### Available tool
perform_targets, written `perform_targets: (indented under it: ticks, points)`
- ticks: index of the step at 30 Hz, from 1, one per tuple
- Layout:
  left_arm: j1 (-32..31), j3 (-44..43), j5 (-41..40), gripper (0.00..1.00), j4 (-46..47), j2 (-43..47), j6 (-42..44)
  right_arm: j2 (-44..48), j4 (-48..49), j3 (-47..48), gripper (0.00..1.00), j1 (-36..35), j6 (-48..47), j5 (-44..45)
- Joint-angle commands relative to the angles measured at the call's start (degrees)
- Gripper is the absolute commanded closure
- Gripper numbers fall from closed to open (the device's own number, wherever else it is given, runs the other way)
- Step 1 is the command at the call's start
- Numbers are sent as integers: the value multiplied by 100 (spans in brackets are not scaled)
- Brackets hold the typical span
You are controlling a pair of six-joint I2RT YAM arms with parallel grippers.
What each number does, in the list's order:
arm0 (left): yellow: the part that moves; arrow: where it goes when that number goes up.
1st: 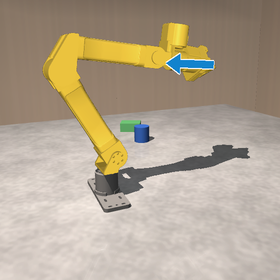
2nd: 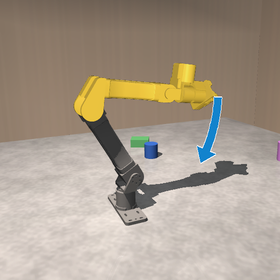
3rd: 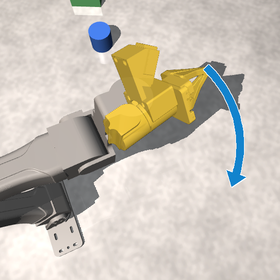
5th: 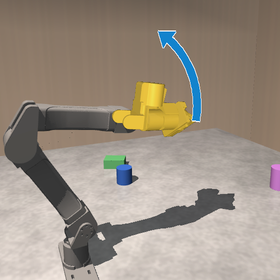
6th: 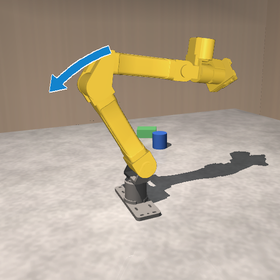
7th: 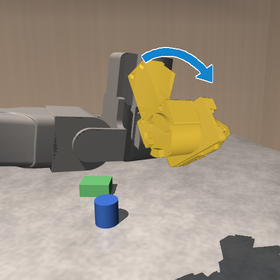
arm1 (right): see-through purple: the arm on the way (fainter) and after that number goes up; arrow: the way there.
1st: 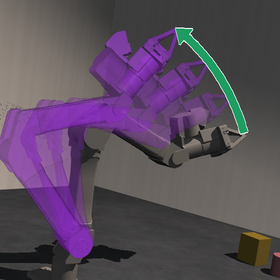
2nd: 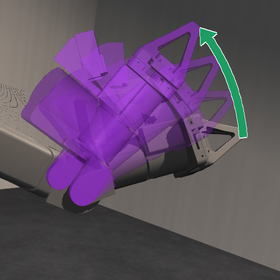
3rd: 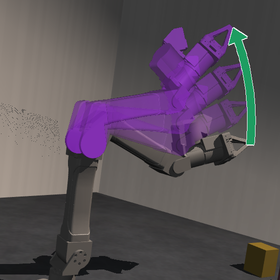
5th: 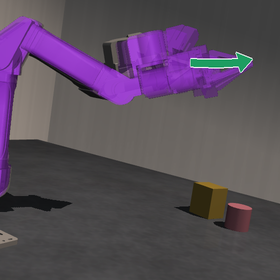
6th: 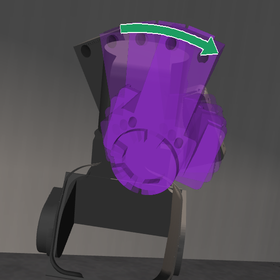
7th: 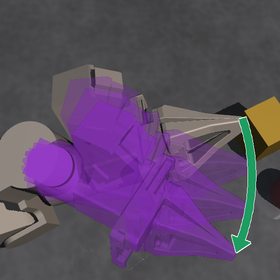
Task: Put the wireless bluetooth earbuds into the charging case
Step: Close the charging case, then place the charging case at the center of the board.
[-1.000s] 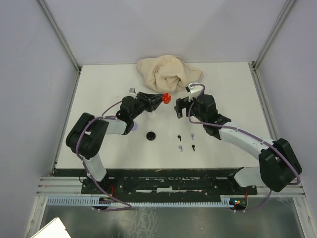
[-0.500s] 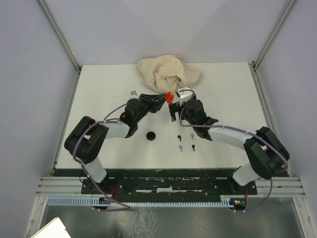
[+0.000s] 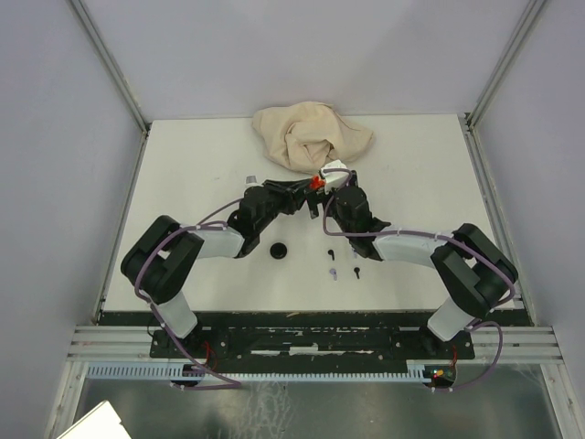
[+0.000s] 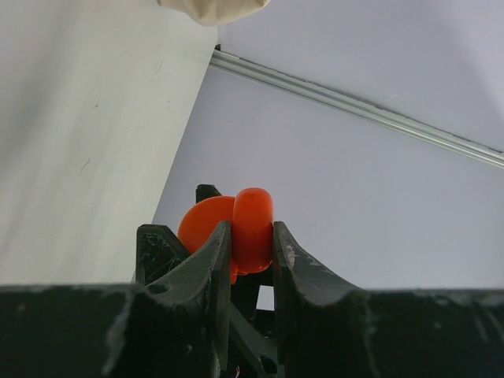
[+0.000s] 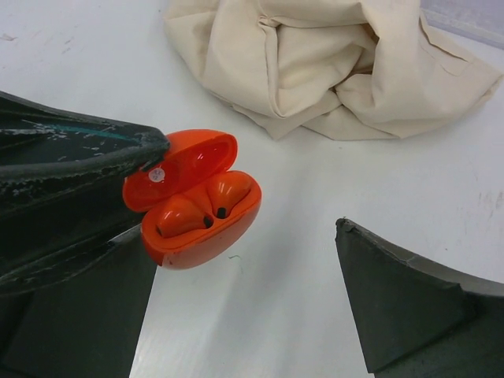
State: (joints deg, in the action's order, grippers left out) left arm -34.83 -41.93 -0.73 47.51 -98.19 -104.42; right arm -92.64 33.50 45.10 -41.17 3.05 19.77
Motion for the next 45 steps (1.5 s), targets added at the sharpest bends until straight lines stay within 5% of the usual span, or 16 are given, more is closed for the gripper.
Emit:
perform_targets:
  ticks: [1,26,34,45]
  points:
    - [-41,13,-159,97,-54,317,-330,-26,652,-20,1,-41,-267,433]
    - [54,173,-141,97,-517,371,130,791,211,-438,0,-76,-905,1386]
    - [334,-461,837,97,-1500,167,2109,1267,-2590,551,1,356,418,1357]
    - [327,-538,947,97,-2215,38,4007,1417,-3374,940,0,710,716,476]
